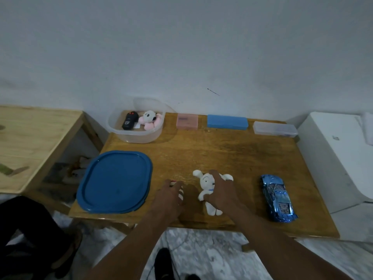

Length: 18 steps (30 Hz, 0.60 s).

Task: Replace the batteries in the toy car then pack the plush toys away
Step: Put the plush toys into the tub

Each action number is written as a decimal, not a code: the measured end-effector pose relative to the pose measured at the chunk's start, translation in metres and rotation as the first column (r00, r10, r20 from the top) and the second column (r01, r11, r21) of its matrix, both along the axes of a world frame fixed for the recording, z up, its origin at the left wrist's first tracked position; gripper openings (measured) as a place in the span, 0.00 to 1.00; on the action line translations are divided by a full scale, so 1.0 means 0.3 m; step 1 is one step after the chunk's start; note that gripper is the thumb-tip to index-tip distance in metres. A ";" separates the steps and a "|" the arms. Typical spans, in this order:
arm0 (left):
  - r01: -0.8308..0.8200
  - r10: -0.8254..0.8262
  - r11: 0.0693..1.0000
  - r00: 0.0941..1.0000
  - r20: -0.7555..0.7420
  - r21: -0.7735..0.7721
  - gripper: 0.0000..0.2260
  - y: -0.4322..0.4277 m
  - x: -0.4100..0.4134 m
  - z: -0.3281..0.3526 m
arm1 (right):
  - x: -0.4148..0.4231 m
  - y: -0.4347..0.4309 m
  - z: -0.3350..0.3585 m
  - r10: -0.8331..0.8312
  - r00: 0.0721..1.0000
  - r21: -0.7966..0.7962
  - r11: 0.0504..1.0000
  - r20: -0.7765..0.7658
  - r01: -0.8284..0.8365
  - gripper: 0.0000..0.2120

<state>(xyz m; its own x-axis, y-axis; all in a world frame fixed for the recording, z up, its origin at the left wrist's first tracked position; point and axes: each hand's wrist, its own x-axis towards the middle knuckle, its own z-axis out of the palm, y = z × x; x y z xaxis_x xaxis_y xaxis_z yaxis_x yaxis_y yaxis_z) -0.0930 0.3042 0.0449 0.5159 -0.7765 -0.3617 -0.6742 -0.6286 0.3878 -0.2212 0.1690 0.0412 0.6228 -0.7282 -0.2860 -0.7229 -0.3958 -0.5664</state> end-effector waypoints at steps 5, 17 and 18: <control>-0.028 0.030 0.997 0.999 0.025 -0.072 0.33 -0.012 0.049 0.076 | 0.030 0.000 0.071 0.027 0.997 -0.018 1.000 0.076 -0.025 0.25; -0.064 0.144 0.953 0.956 0.256 -0.296 0.31 -0.015 0.388 0.363 | 0.445 -0.020 0.310 0.109 0.972 -0.162 0.984 0.206 -0.076 0.34; -0.066 0.146 0.953 0.956 0.256 -0.296 0.32 -0.011 0.429 0.370 | 0.487 -0.021 0.319 0.118 0.970 -0.182 0.980 0.211 -0.079 0.34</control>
<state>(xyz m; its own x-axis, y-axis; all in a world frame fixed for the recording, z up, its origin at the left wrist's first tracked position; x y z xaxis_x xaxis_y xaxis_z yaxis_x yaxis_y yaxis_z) 0.0358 0.3010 0.1561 0.6480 -0.7611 0.0287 -0.7140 -0.5940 0.3705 -0.0750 0.1626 0.1369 0.7274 -0.6861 -0.0102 -0.5405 -0.5638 -0.6245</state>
